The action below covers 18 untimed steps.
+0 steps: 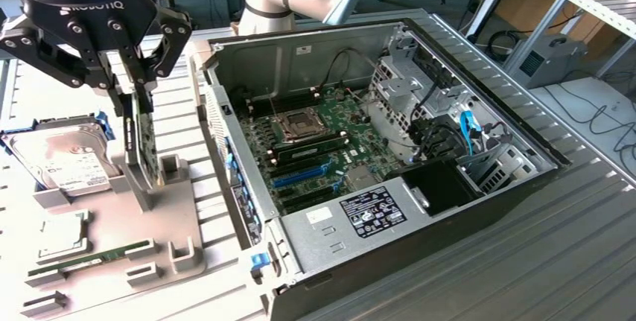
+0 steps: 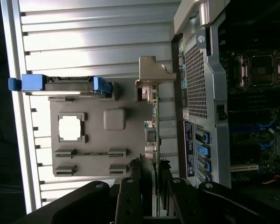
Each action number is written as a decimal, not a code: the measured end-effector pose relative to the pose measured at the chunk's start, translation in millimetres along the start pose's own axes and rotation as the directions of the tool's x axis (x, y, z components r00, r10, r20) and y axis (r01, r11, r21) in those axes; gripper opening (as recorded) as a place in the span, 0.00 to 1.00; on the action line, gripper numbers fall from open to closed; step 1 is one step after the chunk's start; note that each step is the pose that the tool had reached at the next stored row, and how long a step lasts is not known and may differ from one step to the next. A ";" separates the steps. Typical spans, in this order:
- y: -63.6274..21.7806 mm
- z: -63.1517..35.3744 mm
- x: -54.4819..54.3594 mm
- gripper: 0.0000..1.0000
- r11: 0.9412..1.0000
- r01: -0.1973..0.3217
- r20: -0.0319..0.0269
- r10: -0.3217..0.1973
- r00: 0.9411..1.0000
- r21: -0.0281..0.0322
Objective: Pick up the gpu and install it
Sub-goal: 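Pick up the gpu and move the gpu toward the slot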
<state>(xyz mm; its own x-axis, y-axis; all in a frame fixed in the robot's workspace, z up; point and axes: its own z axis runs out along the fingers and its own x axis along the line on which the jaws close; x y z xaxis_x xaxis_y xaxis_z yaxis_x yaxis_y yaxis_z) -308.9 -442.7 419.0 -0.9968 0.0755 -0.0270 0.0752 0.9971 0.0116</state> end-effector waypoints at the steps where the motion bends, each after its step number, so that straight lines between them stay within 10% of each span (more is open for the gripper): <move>1: 0.0 -0.4 0.0 0.27 1.000 0.000 0.000 0.000 1.000 0.000; 18: 0.1 -6.4 -0.2 0.27 1.000 0.000 0.000 0.000 1.000 0.000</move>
<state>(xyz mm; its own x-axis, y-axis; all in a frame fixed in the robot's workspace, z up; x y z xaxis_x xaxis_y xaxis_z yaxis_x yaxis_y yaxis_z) -308.9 -442.6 425.4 -0.9968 0.0755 -0.0270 0.0752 0.9971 0.0115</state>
